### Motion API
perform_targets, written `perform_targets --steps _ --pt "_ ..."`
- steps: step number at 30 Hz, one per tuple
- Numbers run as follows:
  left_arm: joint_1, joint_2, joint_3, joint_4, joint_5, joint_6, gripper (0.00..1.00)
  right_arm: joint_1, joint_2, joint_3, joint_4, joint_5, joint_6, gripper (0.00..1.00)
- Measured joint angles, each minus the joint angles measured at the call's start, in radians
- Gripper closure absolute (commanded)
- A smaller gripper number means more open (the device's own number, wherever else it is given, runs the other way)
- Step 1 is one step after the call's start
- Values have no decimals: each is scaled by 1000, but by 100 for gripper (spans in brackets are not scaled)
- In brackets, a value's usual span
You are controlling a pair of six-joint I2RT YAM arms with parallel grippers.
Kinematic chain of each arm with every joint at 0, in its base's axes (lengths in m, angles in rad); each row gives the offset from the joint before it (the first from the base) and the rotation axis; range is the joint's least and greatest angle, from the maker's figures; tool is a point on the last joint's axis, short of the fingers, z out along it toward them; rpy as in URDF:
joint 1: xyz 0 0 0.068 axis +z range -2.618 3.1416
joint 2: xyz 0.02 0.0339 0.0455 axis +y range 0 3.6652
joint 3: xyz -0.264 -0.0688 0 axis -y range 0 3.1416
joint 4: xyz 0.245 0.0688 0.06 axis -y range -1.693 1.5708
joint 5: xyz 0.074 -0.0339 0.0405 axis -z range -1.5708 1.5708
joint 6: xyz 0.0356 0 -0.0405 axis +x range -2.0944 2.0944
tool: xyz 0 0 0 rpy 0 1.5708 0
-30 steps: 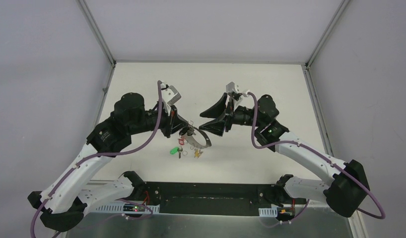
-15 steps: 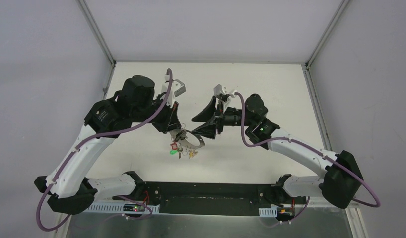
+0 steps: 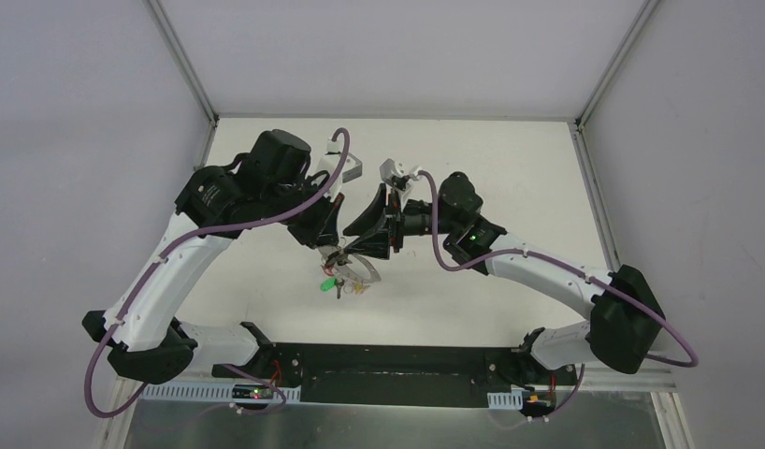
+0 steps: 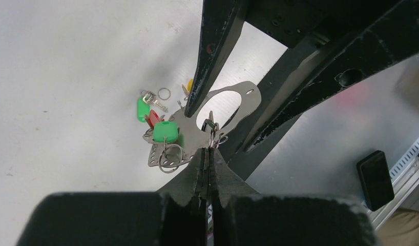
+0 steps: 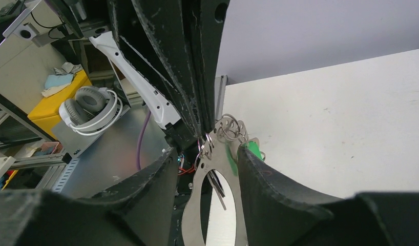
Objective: Put the keys on the keyring
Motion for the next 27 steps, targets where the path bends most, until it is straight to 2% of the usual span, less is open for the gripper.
perform_targets --steps 5,17,21,27 --pt "0 0 5 -14 2 6 100 4 31 24 5 -27 6 72" --pt "0 -1 5 -15 3 7 100 3 63 56 21 -70 27 81" --pt "0 -7 5 -13 4 9 100 3 78 58 22 -87 38 100" --pt "0 -34 -1 -3 5 22 100 4 83 72 33 -101 49 100"
